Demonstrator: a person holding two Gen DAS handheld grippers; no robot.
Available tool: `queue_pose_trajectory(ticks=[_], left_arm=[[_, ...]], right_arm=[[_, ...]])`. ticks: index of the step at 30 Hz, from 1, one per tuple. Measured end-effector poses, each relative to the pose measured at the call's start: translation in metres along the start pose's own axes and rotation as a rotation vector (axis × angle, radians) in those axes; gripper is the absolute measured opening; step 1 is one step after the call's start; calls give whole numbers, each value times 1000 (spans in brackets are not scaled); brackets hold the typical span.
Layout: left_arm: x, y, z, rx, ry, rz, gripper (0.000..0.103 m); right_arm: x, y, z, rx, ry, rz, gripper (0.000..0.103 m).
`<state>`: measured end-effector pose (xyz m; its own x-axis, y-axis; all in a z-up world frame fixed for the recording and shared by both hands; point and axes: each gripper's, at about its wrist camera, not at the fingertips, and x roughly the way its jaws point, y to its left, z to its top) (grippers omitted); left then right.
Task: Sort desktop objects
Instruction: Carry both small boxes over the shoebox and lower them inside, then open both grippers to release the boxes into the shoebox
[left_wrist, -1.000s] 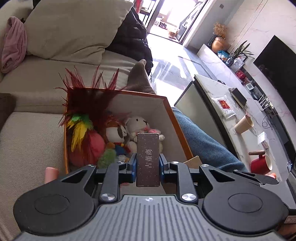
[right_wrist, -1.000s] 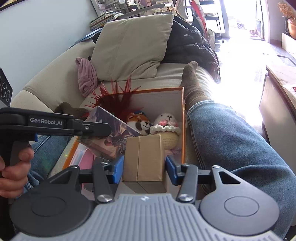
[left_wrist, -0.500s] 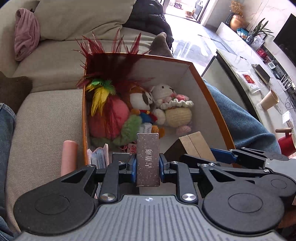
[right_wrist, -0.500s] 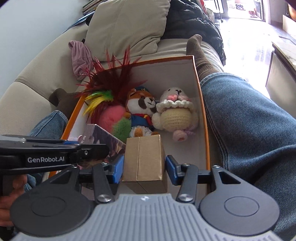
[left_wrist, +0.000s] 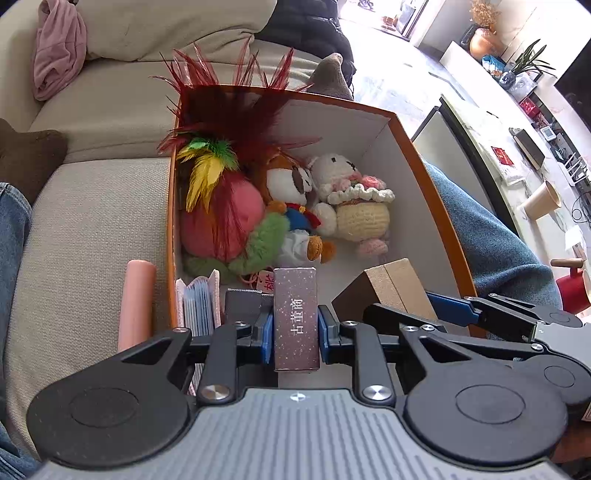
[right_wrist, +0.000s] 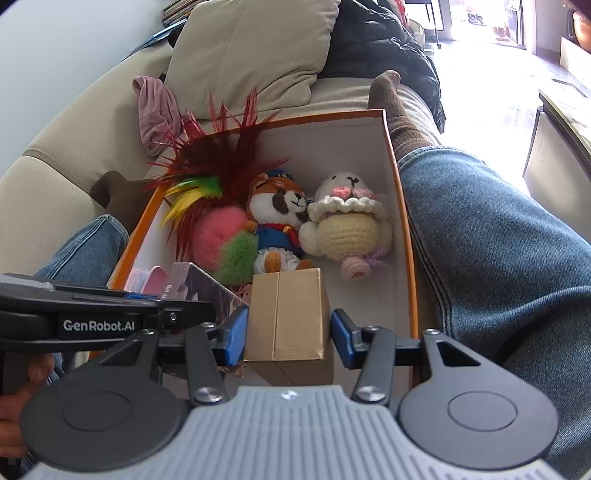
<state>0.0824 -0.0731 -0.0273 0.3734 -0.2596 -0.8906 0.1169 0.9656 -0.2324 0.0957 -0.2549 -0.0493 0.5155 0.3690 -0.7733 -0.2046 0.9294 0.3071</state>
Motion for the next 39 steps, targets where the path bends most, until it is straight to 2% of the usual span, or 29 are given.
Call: queue_pose_trajectory(ticks=[3, 6, 9, 12, 18, 20, 25, 28, 32, 36, 39], left_arm=[[-2, 3, 1, -16, 2, -18, 29], [-7, 7, 1, -44, -11, -36, 39], [-22, 10, 2, -60, -61, -95, 40], [-48, 19, 2, -71, -156, -119, 51], [-83, 62, -6, -183, -285, -39, 56], [-83, 78, -15, -221, -282, -27, 56], [-72, 111, -35, -321, -218, -27, 56], [-74, 121, -45, -357, -221, -39, 56], [-76, 122, -48, -341, -243, -42, 56], [-67, 120, -53, -342, -215, -54, 56], [-67, 121, -55, -344, -212, -48, 56]], right_arm=[[0, 1, -1, -1, 3, -6, 51], [1, 3, -3, -7, 3, -19, 51], [1, 9, -5, -20, 2, -34, 51], [2, 14, -4, -15, 2, -30, 51], [8, 19, -3, 18, 6, -33, 51], [9, 20, -3, 25, -3, -37, 51], [8, 24, -2, 38, 16, -41, 51], [10, 19, 0, 100, 39, -27, 51], [17, 20, 3, 107, 47, -48, 51], [29, 21, 2, 74, 82, -71, 51], [34, 16, 3, 97, 107, -75, 52]])
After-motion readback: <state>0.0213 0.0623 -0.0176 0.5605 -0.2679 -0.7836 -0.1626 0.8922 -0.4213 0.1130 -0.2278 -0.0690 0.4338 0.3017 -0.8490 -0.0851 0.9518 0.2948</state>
